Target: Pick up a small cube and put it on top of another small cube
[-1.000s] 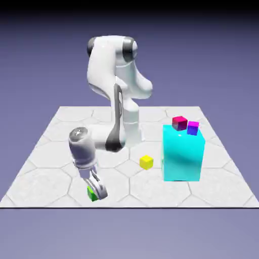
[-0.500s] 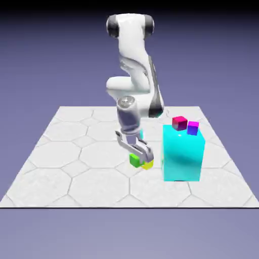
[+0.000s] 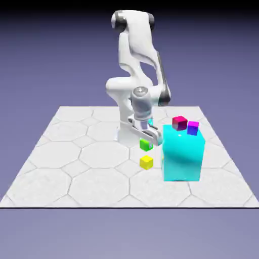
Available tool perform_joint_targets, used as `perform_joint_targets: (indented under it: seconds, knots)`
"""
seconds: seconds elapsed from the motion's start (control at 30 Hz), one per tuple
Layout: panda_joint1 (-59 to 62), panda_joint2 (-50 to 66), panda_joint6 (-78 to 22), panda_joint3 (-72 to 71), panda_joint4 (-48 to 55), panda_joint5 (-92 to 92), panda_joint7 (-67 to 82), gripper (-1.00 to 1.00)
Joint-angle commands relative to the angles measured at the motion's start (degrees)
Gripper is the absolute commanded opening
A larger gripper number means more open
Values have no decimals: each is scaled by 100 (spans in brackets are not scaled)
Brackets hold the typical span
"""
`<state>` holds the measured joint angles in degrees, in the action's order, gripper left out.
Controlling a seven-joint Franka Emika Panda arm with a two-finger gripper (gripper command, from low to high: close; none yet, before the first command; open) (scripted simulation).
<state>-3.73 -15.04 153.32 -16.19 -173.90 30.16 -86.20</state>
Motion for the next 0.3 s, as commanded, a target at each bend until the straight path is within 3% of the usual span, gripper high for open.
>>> perform_joint_targets:
  seconds: [0.0,0.17,0.2,0.27]
  knots:
    - [-6,208,190,-45,13,129,92,-100]
    - [-39,1177,1092,-253,75,738,529,-100]
    - [-39,1177,1092,-253,75,738,529,100]
    - [-32,970,899,-209,62,608,436,100]
